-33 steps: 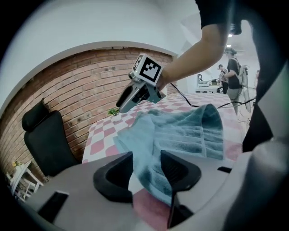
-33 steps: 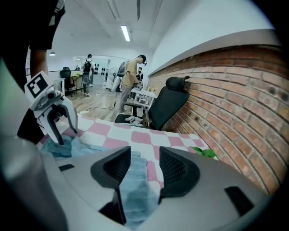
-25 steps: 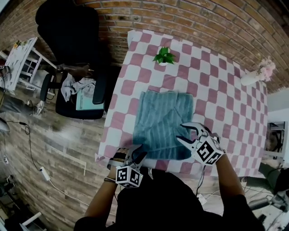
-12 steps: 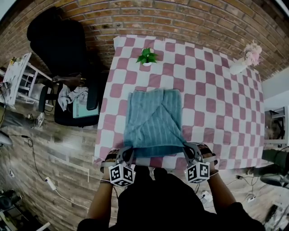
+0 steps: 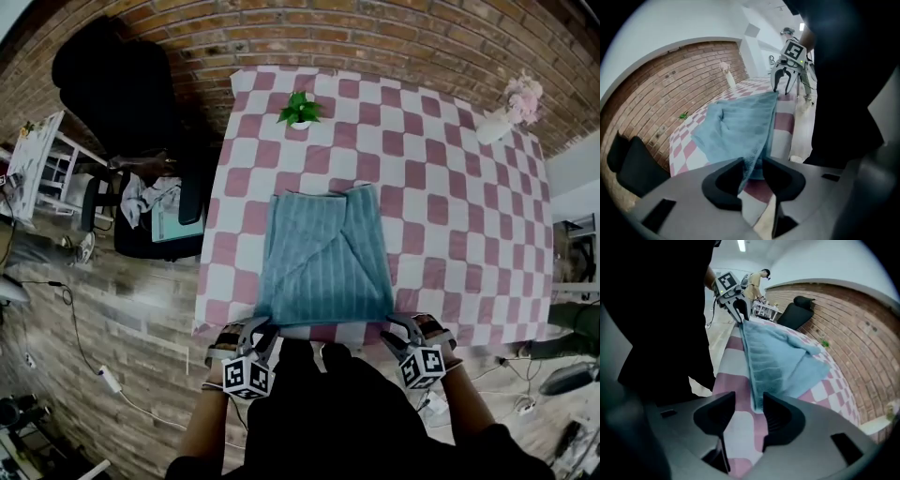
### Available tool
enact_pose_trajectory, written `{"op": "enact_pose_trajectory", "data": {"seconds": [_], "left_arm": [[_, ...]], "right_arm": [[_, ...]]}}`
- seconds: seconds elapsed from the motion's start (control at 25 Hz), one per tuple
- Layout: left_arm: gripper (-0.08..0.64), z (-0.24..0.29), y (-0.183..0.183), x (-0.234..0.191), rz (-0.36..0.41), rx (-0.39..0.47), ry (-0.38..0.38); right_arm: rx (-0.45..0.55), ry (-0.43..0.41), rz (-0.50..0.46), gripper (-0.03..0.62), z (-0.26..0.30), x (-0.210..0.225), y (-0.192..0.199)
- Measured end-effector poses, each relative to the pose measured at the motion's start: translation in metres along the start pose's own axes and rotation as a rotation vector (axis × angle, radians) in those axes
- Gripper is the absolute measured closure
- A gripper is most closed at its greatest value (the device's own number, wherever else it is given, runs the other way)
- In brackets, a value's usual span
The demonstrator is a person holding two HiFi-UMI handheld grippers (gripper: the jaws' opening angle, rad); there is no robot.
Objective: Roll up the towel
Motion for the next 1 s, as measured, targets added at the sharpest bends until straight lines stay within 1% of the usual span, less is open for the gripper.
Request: {"op": "enact_pose_trajectory", "data": {"seconds": [0.04,0.08,0.12,0.16,0.2,0.24,0.32,0.36,0.44,0.52,0.6,0.68,0.76,0.88,1.0], "left_arm": [[0.385,-0.001,-0.004,-0.001,-0.054,0.027,0.019],[0.322,-0.005,-0.010,-0.007,-0.123,0.069,0.021],[0.310,-0.009,-0.016,-0.017,-0.194,0.118,0.003],[0.311,-0.014,-0.021,-0.031,-0.256,0.162,-0.030],[0.314,-0.018,-0.025,-0.046,-0.300,0.196,-0.070],[0.319,-0.021,-0.027,-0.060,-0.325,0.218,-0.109],[0.328,-0.019,-0.030,-0.088,-0.342,0.236,-0.171],[0.337,-0.016,-0.033,-0.102,-0.338,0.239,-0.198],[0.365,-0.005,-0.045,-0.131,-0.318,0.252,-0.238],[0.367,0.012,-0.068,-0.158,-0.289,0.281,-0.241],[0.364,0.036,-0.097,-0.179,-0.264,0.310,-0.197],[0.364,0.065,-0.128,-0.192,-0.234,0.325,-0.128],[0.364,0.096,-0.159,-0.203,-0.199,0.319,-0.052],[0.354,0.142,-0.197,-0.212,-0.131,0.276,0.064],[0.347,0.189,-0.220,-0.213,-0.041,0.199,0.181]], "right_arm": [[0.033,-0.015,0.067,0.391,-0.001,0.000,0.000],[0.077,-0.006,0.153,0.391,-0.006,0.006,-0.003],[0.118,0.020,0.250,0.391,-0.010,0.017,-0.005],[0.147,0.056,0.352,0.391,-0.014,0.029,-0.005],[0.163,0.091,0.456,0.391,-0.015,0.041,-0.001],[0.165,0.121,0.560,0.392,-0.014,0.053,0.004],[0.135,0.154,0.739,0.396,-0.010,0.067,0.016],[0.116,0.157,0.805,0.405,-0.008,0.069,0.021],[0.095,0.148,0.907,0.408,-0.006,0.068,0.023],[0.081,0.147,0.977,0.407,-0.006,0.064,0.022],[0.061,0.174,1.023,0.407,-0.008,0.058,0.022],[0.037,0.206,1.068,0.407,-0.011,0.052,0.024],[0.027,0.236,1.125,0.407,-0.013,0.049,0.024],[0.023,0.261,1.205,0.405,-0.012,0.041,0.022],[0.013,0.272,1.255,0.407,-0.006,0.030,0.023]]}}
Point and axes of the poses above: the fingertips, and each gripper's own axes: z forward along the fingers, x to its right, y out of its underside, the point moved 2 cm from there along -z, backward along the fingers, and after that the axes turned 4 degrees about x, right-handed, at the moved point
